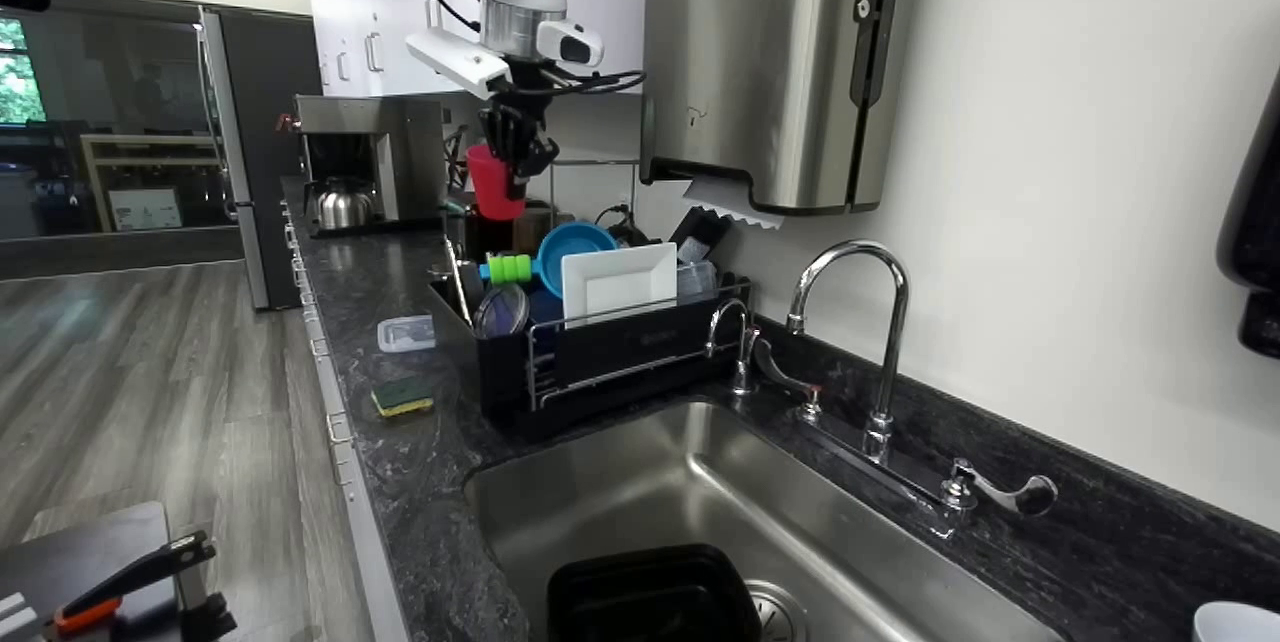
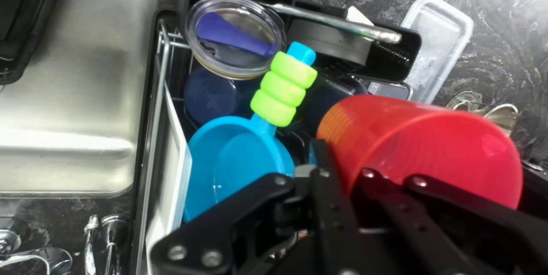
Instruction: Put the pink cup on the dish drainer
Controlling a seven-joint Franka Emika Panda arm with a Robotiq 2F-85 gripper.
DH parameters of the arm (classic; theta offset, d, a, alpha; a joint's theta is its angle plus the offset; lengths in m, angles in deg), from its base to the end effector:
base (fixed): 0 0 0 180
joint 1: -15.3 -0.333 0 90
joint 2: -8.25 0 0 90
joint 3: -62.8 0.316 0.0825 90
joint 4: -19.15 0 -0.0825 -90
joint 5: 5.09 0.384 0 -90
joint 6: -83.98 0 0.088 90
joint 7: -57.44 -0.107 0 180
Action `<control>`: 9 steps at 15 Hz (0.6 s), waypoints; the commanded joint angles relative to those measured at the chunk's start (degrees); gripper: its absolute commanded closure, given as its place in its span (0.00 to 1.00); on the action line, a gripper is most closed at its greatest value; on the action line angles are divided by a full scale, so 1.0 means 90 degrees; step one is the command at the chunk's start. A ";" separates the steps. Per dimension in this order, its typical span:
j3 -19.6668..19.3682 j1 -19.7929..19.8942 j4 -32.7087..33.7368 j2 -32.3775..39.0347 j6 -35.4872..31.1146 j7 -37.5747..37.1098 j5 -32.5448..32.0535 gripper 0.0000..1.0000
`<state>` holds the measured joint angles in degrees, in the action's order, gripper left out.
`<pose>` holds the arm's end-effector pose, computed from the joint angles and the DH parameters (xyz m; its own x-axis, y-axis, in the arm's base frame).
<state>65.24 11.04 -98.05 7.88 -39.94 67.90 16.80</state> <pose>0.5566 0.0803 0.4571 0.9860 0.0795 0.1465 0.1222 -0.9425 -0.3110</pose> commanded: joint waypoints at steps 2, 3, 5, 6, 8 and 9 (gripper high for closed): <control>0.0117 -0.0022 -0.0085 0.0095 -0.0354 0.0137 0.0282 0.99; 0.0136 -0.0036 -0.0092 0.0134 -0.0390 0.0136 0.0305 0.99; 0.0183 -0.0051 -0.0129 0.0187 -0.0468 0.0145 0.0311 0.99; 0.0204 -0.0058 -0.0148 0.0209 -0.0493 0.0154 0.0314 0.99; 0.0254 -0.0074 -0.0175 0.0263 -0.0548 0.0150 0.0297 0.99; 0.0278 -0.0082 -0.0173 0.0300 -0.0570 0.0148 0.0305 0.99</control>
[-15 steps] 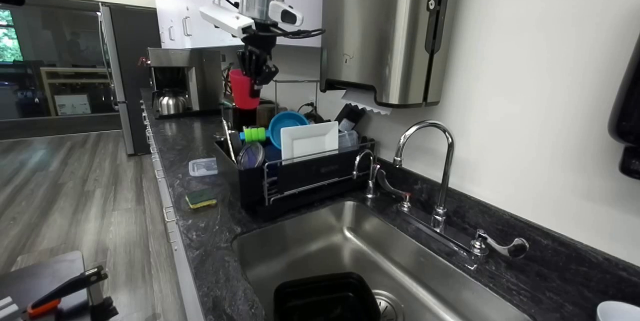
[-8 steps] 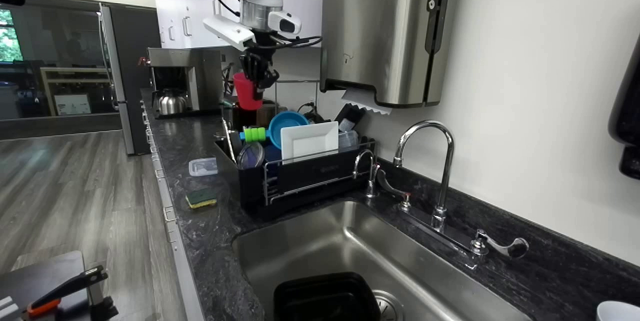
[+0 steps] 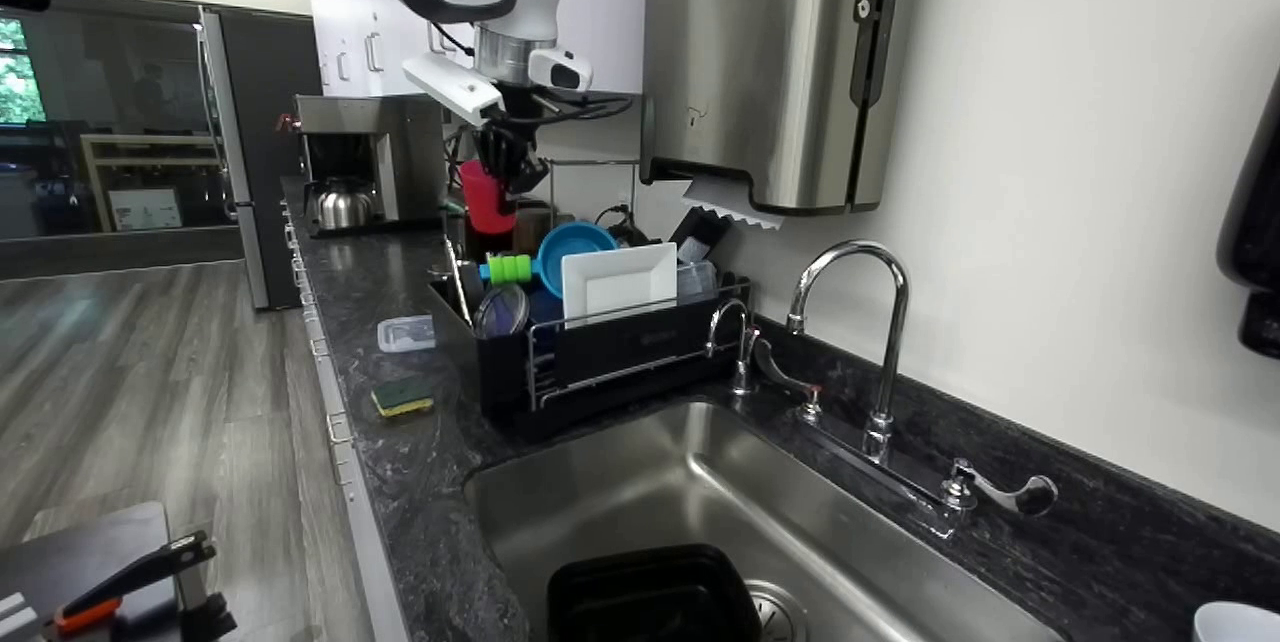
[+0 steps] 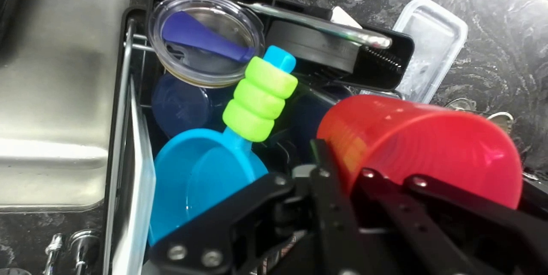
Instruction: Put the pink cup on the dish drainer
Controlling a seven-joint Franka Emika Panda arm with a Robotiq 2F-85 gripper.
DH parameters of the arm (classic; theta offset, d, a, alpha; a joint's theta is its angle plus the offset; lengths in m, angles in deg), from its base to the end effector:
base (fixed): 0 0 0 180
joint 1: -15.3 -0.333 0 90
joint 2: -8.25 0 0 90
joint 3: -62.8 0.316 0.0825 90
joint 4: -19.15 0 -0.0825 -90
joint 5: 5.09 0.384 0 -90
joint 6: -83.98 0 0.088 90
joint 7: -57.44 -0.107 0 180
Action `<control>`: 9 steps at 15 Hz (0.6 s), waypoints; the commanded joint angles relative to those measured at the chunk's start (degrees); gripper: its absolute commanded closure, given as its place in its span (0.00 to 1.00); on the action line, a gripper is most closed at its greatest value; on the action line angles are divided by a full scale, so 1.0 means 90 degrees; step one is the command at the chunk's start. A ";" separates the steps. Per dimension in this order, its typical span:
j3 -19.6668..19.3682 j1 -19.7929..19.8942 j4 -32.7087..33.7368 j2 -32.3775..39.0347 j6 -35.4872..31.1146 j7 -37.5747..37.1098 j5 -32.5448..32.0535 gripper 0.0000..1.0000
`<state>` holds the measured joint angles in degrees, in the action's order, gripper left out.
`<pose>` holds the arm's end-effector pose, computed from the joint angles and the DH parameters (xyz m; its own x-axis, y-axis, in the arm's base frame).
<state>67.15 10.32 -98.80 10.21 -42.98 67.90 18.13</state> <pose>0.5595 0.1046 0.4330 0.9855 0.0943 0.1412 0.1360 -0.9363 -0.3239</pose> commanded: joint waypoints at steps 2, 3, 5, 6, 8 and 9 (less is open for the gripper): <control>0.0113 -0.0020 -0.0095 0.0100 -0.0321 0.0139 0.0139 0.99; 0.0136 -0.0023 -0.0097 0.0125 -0.0361 0.0139 0.0136 0.99; 0.0179 -0.0033 -0.0091 0.0199 -0.0459 0.0143 0.0107 0.99; 0.0196 -0.0043 -0.0098 0.0245 -0.0542 0.0136 0.0061 0.99; 0.0221 -0.0054 -0.0117 0.0326 -0.0706 0.0134 0.0012 0.99; 0.0229 -0.0063 -0.0131 0.0368 -0.0789 0.0135 -0.0026 0.99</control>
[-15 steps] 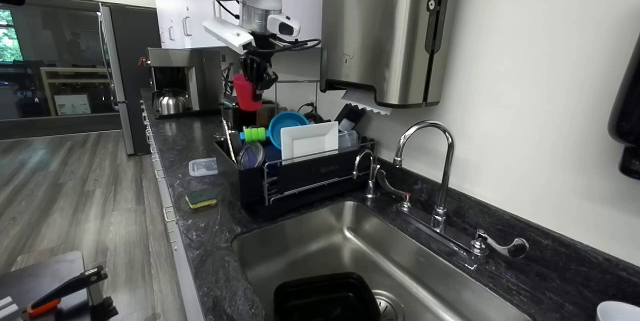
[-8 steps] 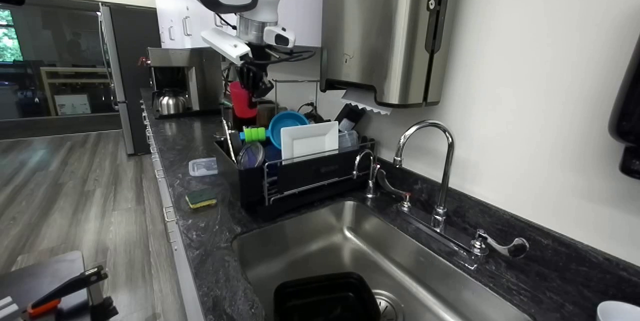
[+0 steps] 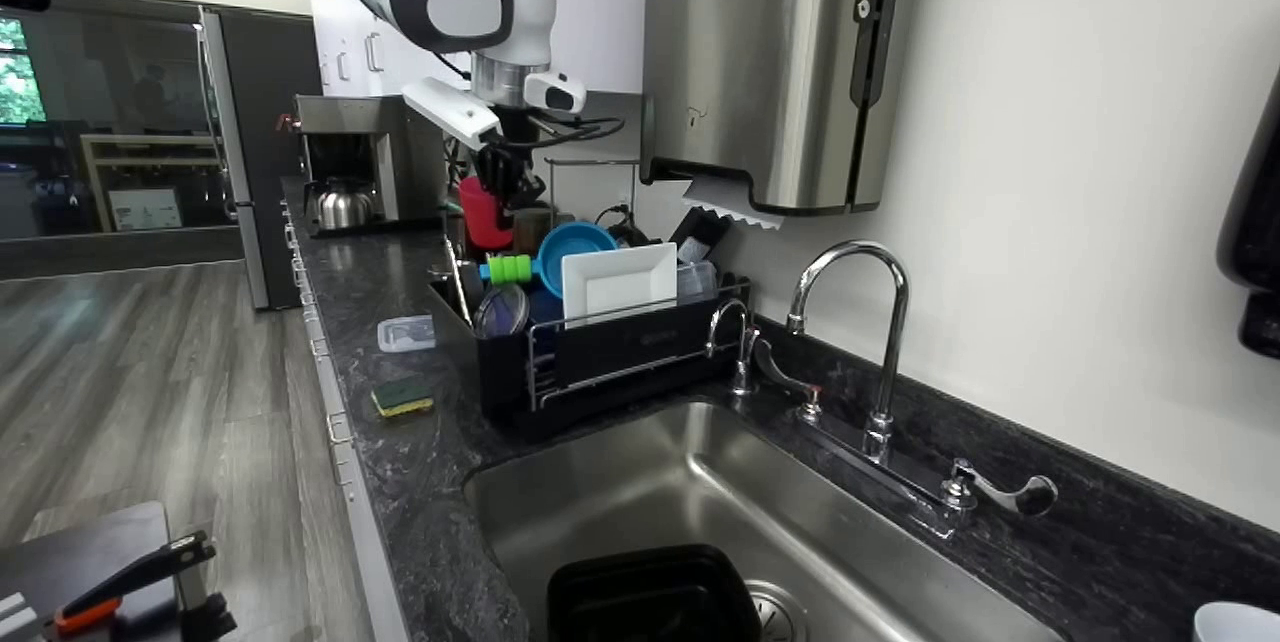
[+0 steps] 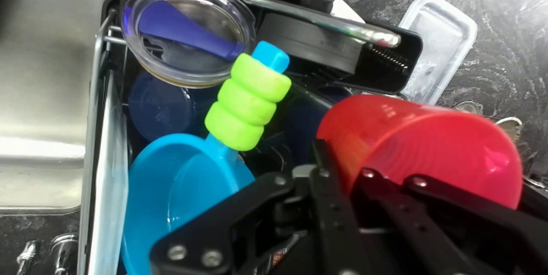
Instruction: Put the pink cup on the dish drainer
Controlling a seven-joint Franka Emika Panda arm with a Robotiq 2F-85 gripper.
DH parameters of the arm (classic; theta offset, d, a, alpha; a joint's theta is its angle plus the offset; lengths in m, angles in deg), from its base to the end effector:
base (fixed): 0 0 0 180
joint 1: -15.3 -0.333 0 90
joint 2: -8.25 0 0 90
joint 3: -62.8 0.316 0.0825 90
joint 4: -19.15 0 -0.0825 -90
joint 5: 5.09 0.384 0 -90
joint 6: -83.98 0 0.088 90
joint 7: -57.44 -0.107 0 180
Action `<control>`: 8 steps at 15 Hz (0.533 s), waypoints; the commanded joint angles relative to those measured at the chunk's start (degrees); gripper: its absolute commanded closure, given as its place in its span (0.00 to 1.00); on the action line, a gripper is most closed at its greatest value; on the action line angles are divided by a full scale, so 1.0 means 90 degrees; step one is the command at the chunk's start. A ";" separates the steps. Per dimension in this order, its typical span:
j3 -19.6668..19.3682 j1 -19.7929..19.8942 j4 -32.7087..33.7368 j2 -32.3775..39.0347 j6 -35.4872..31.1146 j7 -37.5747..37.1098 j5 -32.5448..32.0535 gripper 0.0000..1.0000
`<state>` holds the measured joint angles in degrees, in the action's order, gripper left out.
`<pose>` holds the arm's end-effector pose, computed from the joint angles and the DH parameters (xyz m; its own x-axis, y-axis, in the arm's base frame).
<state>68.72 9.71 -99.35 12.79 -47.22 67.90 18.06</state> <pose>0.5642 0.1231 0.4097 0.9818 0.1088 0.1554 0.1535 -0.9369 -0.3142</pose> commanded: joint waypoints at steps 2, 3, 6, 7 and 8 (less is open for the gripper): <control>0.0074 -0.0004 -0.0087 0.0186 -0.0512 0.0119 -0.0103 0.99; 0.0080 -0.0004 -0.0090 0.0210 -0.0586 0.0117 -0.0131 0.99; 0.0083 -0.0002 -0.0110 0.0221 -0.0665 0.0138 -0.0194 0.99; 0.0084 0.0001 -0.0113 0.0226 -0.0684 0.0146 -0.0203 0.99; 0.0085 0.0002 -0.0117 0.0227 -0.0693 0.0152 -0.0208 0.99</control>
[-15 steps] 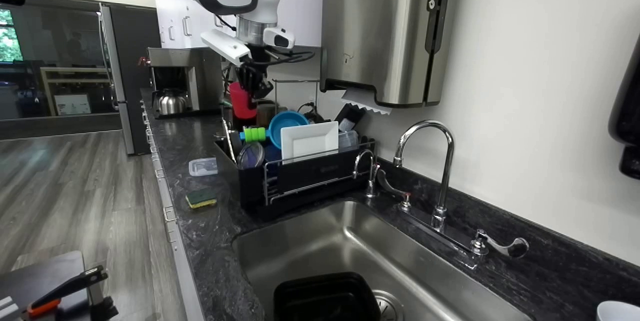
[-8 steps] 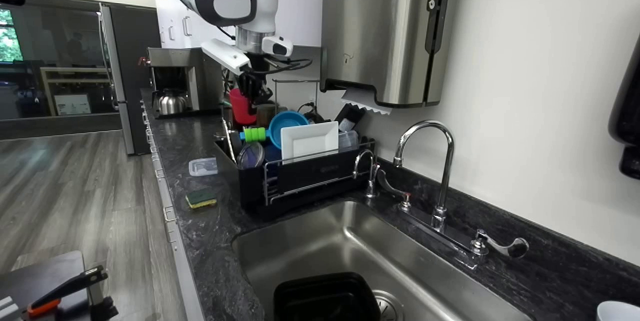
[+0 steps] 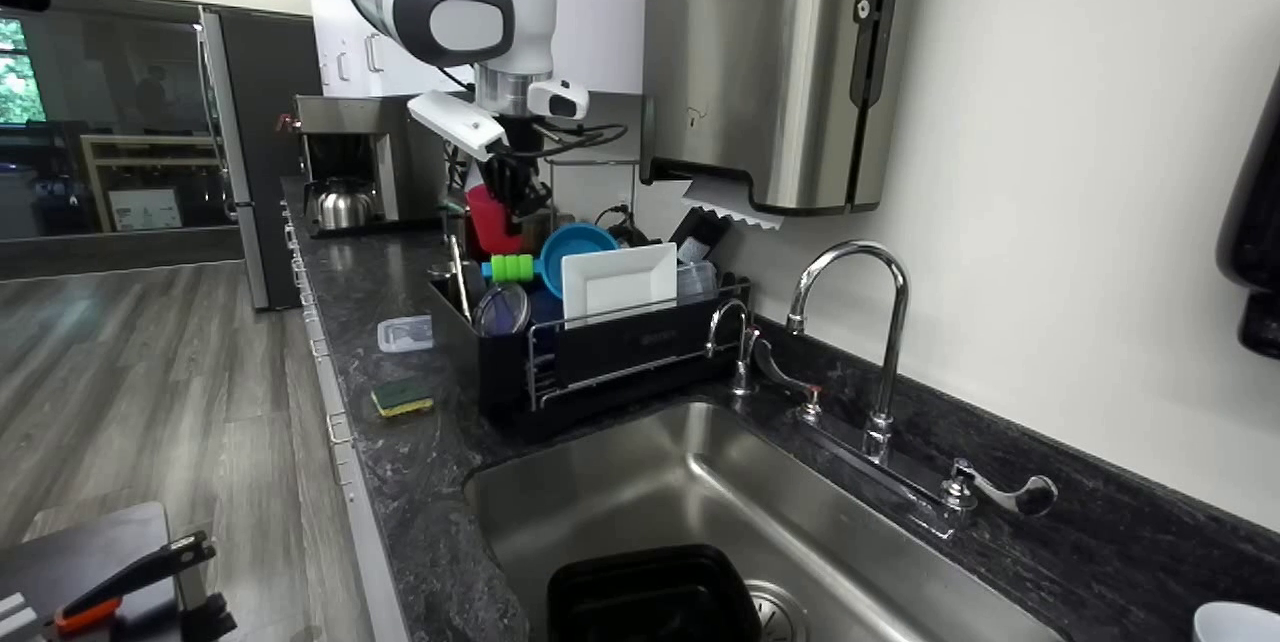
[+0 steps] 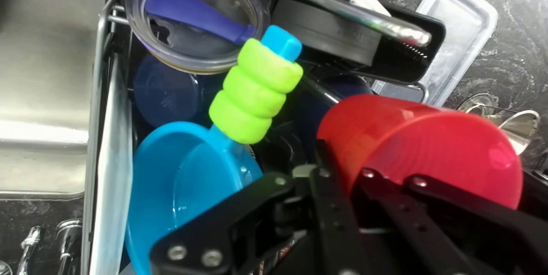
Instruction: Put the pink cup on the dish drainer
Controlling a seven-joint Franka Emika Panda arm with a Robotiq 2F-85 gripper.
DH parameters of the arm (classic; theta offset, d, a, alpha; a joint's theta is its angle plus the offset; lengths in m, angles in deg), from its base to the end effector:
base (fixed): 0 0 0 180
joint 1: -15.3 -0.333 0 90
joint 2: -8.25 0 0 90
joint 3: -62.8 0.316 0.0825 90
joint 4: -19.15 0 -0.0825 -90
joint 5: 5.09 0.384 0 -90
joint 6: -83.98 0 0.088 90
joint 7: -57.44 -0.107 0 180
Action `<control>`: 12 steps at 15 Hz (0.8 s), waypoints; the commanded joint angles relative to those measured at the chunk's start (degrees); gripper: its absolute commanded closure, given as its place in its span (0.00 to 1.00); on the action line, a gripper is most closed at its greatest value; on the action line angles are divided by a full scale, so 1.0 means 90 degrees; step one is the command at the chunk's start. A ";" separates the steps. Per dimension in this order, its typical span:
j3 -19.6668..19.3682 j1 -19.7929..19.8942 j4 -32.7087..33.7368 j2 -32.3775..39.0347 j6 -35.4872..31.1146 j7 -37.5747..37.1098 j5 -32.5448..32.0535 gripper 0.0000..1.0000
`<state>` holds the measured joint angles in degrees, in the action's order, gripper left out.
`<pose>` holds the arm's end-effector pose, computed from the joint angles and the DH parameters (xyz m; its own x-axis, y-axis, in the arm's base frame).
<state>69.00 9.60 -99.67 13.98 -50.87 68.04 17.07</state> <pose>0.5696 0.1243 0.4010 0.9756 0.1098 0.1903 0.1629 -0.9428 -0.2907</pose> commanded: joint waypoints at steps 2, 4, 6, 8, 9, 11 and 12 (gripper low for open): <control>0.0064 0.0012 -0.0071 0.0081 -0.0282 0.0152 -0.0085 0.99; 0.0080 -0.0003 -0.0065 0.0044 -0.0273 0.0137 -0.0099 0.99; 0.0097 -0.0017 -0.0066 -0.0041 -0.0225 0.0094 -0.0155 0.99; 0.0133 -0.0035 -0.0062 -0.0141 -0.0200 0.0072 -0.0183 0.99; 0.0159 -0.0043 -0.0068 -0.0206 -0.0226 0.0109 -0.0169 0.99; 0.0191 -0.0079 -0.0084 -0.0312 -0.0283 0.0139 -0.0167 0.99; 0.0198 -0.0098 -0.0097 -0.0361 -0.0305 0.0148 -0.0201 0.99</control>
<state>70.48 8.93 -99.53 12.08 -51.98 68.43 16.15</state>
